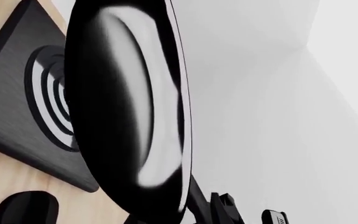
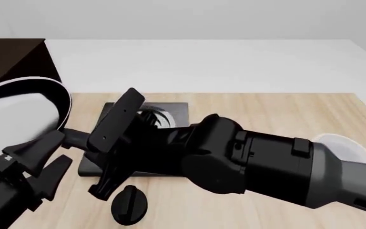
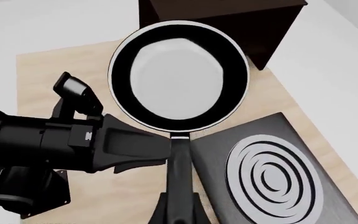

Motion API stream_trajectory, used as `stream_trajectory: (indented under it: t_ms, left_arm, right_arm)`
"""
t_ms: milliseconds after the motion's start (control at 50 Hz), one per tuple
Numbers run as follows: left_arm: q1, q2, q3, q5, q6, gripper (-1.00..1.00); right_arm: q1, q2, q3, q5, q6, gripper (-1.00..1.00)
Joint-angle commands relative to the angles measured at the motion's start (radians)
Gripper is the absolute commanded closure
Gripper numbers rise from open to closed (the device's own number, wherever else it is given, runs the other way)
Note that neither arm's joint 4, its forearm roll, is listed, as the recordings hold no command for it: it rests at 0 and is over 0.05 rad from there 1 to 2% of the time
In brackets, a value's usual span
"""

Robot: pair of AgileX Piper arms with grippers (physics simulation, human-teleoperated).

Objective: Put the frying pan on the cabinet shelf.

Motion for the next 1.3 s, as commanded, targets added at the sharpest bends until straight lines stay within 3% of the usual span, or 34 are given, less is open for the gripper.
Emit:
stream_trajectory:
  t_ms: [20,820,840,1300]
  left_arm:
    - [-0.003,0.008,0.01,-0.013,-0.006,-1.0]
    - [-0.006,0.028,0.028,-0.052,-0.023,-1.0]
    - [-0.006,0.027,0.027,-0.05,-0.023,1.0]
    - [0.015,0.018,0.027,-0.048,-0.031,1.0]
  right_arm:
    - [0.021,-0.014,-0.023,-0.016,0.012,1.0]
    - [0.08,-0.01,-0.025,-0.026,0.019,1.0]
    - [0.082,-0.009,-0.024,-0.027,0.02,1.0]
    - [0.085,-0.009,-0.01,-0.044,0.003,1.0]
